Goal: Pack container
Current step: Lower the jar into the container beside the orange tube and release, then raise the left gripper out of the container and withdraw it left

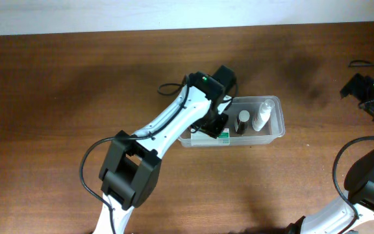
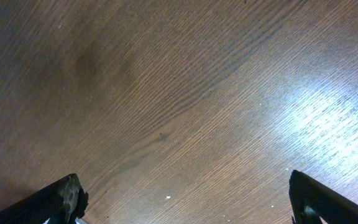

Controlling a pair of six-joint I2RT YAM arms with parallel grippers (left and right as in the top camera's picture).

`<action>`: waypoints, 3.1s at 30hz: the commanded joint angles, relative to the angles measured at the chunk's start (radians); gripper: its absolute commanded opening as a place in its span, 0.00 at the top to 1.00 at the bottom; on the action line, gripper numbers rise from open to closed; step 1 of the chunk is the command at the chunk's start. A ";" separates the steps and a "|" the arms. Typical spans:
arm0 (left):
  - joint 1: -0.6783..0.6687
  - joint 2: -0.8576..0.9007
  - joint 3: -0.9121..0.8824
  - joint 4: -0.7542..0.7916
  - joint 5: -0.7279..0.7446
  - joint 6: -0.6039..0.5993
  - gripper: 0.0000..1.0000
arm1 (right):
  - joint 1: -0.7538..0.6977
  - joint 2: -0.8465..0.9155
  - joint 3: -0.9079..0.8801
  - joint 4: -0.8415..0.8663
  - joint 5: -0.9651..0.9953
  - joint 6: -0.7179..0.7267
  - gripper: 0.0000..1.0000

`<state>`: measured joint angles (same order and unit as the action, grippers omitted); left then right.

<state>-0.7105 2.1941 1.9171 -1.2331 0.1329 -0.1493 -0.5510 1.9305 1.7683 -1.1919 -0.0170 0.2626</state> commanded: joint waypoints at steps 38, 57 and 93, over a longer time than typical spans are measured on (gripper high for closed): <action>-0.009 0.007 -0.017 0.027 -0.077 0.005 0.52 | 0.001 -0.005 0.002 0.002 0.002 0.008 0.02; 0.065 -0.117 0.273 -0.149 -0.241 -0.018 0.21 | 0.001 -0.005 0.002 0.002 0.002 0.008 0.02; 0.635 -0.487 0.007 -0.199 -0.332 -0.202 0.01 | 0.001 -0.005 0.002 0.002 0.002 0.008 0.02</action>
<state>-0.0818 1.7096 1.9457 -1.4380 -0.2062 -0.3279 -0.5510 1.9305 1.7683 -1.1919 -0.0170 0.2626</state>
